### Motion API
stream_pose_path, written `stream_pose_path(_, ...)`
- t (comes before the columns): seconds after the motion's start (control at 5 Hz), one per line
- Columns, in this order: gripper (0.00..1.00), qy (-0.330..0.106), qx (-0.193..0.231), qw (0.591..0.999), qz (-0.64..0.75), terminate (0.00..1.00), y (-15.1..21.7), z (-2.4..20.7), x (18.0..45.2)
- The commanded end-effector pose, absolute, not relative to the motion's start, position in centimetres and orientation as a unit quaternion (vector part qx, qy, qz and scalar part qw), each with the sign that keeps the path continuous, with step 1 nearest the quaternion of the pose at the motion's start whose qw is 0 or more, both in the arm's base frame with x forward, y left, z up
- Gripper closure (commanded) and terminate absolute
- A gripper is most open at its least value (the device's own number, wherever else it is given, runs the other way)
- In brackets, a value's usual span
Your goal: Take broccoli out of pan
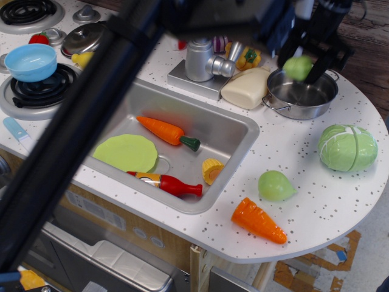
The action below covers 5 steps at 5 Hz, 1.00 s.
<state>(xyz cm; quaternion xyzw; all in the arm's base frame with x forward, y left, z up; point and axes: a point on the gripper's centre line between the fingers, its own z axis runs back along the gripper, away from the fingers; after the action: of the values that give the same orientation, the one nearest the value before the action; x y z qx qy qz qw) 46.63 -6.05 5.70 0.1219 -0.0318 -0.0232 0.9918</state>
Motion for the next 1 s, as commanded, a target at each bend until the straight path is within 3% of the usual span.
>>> stream_pose_path(0.0, 1.00, -0.103, 0.109, 0.988, 0.031, 0.00, -6.5, 10.2, 41.8)
stream_pose_path(0.2, 1.00, -0.107, 0.109, 0.987, 0.047, 0.00, -7.3, 9.4, 39.5)
stream_pose_path(0.6, 1.00, -0.129, 0.076, 0.988, 0.040, 0.00, -9.2, 6.4, 38.0)
stream_pose_path(0.8, 1.00, -0.129, 0.080, 0.988, 0.030, 0.00, -9.7, 6.2, 37.4)
